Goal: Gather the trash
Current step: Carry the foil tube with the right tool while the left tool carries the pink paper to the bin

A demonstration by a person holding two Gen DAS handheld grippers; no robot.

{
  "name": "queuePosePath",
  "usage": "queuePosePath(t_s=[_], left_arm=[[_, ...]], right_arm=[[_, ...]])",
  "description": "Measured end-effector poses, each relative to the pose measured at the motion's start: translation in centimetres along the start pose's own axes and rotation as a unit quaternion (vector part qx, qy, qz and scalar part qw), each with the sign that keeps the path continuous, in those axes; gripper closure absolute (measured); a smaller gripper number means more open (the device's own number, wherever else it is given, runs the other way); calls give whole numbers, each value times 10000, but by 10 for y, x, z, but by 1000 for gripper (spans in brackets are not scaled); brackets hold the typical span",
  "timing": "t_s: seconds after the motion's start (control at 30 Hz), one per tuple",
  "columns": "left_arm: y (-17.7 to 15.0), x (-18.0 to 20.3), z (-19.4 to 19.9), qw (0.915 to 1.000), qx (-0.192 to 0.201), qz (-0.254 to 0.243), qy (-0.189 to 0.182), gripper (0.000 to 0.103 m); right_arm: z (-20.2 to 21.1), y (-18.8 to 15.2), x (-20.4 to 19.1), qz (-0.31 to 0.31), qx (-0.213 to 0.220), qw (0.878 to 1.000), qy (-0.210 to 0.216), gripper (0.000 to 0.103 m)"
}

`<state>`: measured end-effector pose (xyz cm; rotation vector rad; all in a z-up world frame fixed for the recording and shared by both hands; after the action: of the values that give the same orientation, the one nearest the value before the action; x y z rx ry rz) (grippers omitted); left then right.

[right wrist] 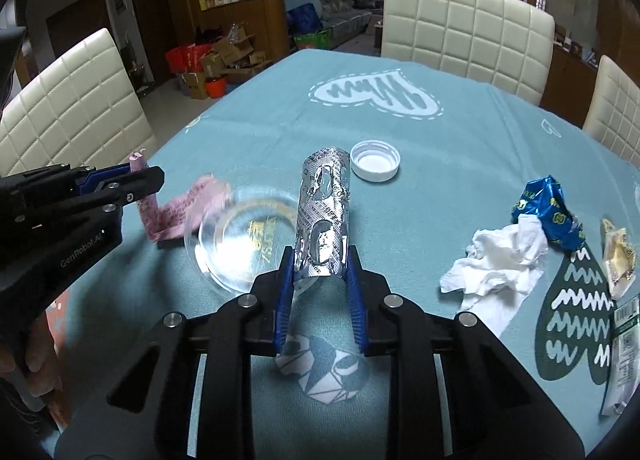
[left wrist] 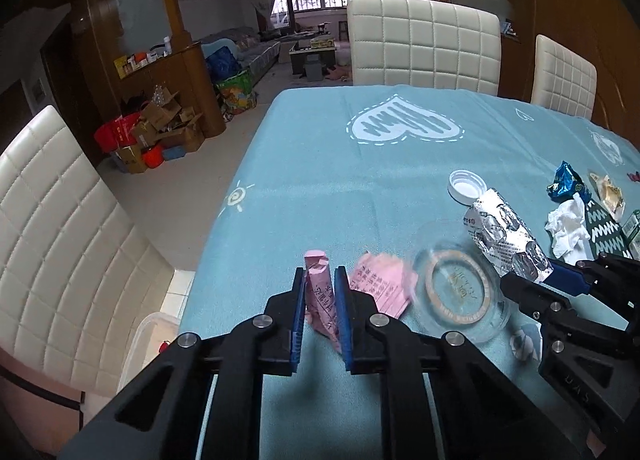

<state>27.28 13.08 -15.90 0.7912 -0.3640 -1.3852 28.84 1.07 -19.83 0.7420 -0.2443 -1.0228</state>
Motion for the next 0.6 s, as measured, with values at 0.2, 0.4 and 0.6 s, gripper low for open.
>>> queuePosePath(t_s=[0.2,0.4,0.6], left_arm=[[-6,5,16,9999,74,-63,23,89],[-12,10,27,9999,127,-112,16,89],[-13,2,36,9997,219,-48,139,89]], right_arm=[[3,-5,1,-170,-104,9997,168,73],[11,-7,1,-127,-24,9998,129,76],[23,-5,-4,0,124,9999,75,76]])
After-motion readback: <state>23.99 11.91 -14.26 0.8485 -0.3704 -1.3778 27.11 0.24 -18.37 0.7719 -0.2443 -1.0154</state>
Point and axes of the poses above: each gripper's, at about its wrist camera, not at the fingertips, and z roughly against the way its jaws point, x to its right, y to its top, the point moved 9 cm from there along -z, roughly the way its jaws point, and after that the axes turned 9 degrees about y, right-handed, at the moved point
